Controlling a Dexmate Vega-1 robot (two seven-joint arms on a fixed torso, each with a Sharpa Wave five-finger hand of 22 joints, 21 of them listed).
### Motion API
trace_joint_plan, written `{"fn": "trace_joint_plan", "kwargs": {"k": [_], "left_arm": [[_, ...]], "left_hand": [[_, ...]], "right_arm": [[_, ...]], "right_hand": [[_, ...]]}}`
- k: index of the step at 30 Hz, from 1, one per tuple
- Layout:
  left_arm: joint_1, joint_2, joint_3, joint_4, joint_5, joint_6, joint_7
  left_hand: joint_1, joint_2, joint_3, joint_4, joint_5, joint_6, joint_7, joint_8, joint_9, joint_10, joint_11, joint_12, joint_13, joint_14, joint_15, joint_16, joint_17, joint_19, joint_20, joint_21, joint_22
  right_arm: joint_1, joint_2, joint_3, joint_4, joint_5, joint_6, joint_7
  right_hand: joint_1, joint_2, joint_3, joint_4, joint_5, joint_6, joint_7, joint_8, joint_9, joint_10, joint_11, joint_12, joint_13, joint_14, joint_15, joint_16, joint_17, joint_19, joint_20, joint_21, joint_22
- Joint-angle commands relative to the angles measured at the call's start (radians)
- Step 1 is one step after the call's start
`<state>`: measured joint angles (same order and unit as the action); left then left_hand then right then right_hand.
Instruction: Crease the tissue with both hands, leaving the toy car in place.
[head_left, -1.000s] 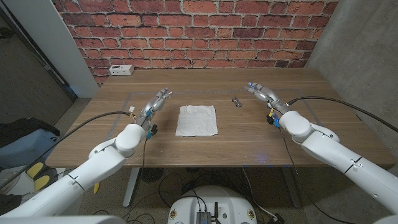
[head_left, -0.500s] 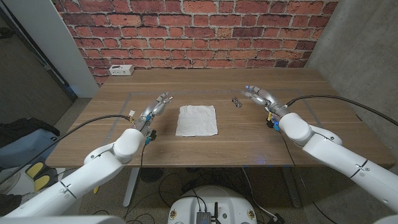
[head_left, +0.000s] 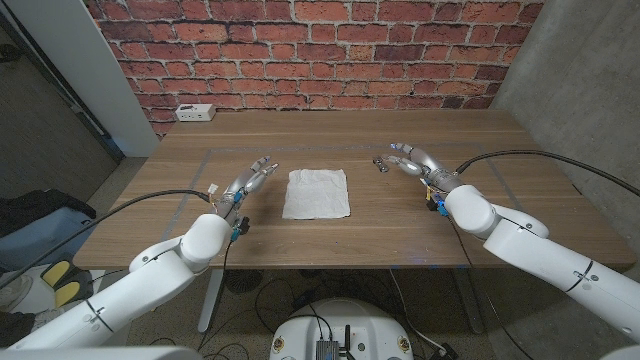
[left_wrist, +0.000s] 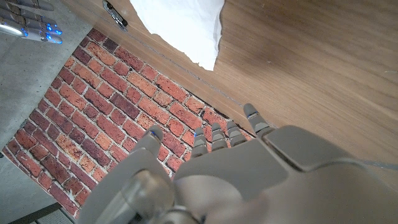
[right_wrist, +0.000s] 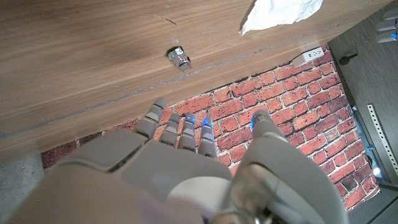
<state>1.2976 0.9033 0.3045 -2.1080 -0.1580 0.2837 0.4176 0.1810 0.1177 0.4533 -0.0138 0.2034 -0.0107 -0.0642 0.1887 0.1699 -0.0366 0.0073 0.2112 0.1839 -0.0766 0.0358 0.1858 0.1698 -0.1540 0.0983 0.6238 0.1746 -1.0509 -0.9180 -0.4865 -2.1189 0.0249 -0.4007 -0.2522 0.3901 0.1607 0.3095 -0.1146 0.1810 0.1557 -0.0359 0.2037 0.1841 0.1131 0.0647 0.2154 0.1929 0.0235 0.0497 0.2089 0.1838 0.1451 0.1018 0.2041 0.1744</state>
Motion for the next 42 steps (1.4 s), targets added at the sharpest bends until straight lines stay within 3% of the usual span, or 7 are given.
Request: {"fn": "trace_joint_plan", "kwargs": {"k": [1,22,29,34,39,42], "left_arm": [[0.03,0.046,0.0,-0.069,0.043,0.1,0.002],[0.03,0.11,0.026,-0.125,0.085,0.232,-0.031],[0.018,0.139,0.042,-0.143,0.098,0.268,-0.054],[-0.003,0.159,0.062,-0.158,0.109,0.299,-0.08],[-0.027,0.174,0.094,-0.182,0.141,0.356,-0.09],[-0.04,0.183,0.115,-0.198,0.164,0.391,-0.094]], "left_hand": [[0.015,-0.001,0.003,-0.007,-0.003,0.009,-0.003,0.007,0.005,0.006,-0.002,0.005,0.002,-0.001,0.003,0.0,0.003,-0.006,0.005,-0.003,0.002],[0.061,-0.004,0.021,-0.05,-0.011,0.065,0.008,0.015,0.005,0.027,-0.01,0.007,0.002,0.001,-0.002,-0.001,0.001,-0.003,0.007,-0.023,0.001],[0.094,-0.006,0.032,-0.08,-0.016,0.108,0.012,0.022,0.005,0.053,-0.015,0.012,0.002,0.01,-0.005,0.001,0.001,0.006,0.007,-0.034,0.001],[0.138,-0.017,0.043,-0.124,-0.023,0.163,0.009,0.024,0.006,0.094,-0.026,0.019,0.001,0.035,-0.008,0.005,0.0,0.031,0.01,-0.046,0.001],[0.162,-0.023,0.048,-0.142,-0.026,0.194,0.01,0.025,0.006,0.102,-0.024,0.016,0.001,0.041,-0.005,0.003,0.001,0.04,0.017,-0.055,0.001],[0.179,-0.026,0.051,-0.151,-0.027,0.219,0.003,0.028,0.006,0.107,-0.039,0.014,0.001,0.049,-0.007,0.004,0.001,0.05,0.017,-0.059,0.001]], "right_arm": [[0.003,-0.009,-0.045,-0.064,-0.078,-0.099,0.009],[0.017,0.006,-0.142,-0.144,-0.203,-0.238,0.033],[0.026,0.009,-0.182,-0.172,-0.256,-0.294,0.048],[0.034,0.011,-0.208,-0.188,-0.285,-0.332,0.069],[0.045,0.013,-0.246,-0.204,-0.324,-0.367,0.09],[0.049,0.015,-0.264,-0.209,-0.344,-0.377,0.1]], "right_hand": [[0.013,0.003,0.008,-0.003,0.0,0.015,0.002,0.007,0.001,0.014,-0.001,0.008,0.005,0.007,0.0,0.003,0.003,0.009,-0.003,0.01,0.005],[0.044,0.008,0.03,-0.019,0.001,0.055,-0.001,0.011,0.002,0.046,-0.015,0.012,0.005,0.034,-0.015,0.006,0.002,0.038,-0.008,0.015,0.004],[0.067,0.008,0.045,-0.029,0.002,0.085,-0.005,0.015,0.002,0.068,-0.022,0.014,0.005,0.056,-0.025,0.01,0.001,0.052,-0.007,0.017,0.004],[0.079,0.008,0.051,-0.033,0.002,0.105,-0.007,0.018,0.002,0.081,-0.024,0.015,0.005,0.072,-0.029,0.013,0.002,0.065,-0.007,0.019,0.004],[0.091,0.011,0.059,-0.034,0.003,0.123,-0.006,0.019,0.002,0.092,-0.027,0.015,0.004,0.094,-0.041,0.019,0.003,0.077,-0.007,0.021,0.004],[0.099,0.01,0.063,-0.037,0.003,0.134,-0.006,0.02,0.002,0.097,-0.03,0.015,0.004,0.103,-0.046,0.021,0.003,0.085,-0.006,0.023,0.005]]}}
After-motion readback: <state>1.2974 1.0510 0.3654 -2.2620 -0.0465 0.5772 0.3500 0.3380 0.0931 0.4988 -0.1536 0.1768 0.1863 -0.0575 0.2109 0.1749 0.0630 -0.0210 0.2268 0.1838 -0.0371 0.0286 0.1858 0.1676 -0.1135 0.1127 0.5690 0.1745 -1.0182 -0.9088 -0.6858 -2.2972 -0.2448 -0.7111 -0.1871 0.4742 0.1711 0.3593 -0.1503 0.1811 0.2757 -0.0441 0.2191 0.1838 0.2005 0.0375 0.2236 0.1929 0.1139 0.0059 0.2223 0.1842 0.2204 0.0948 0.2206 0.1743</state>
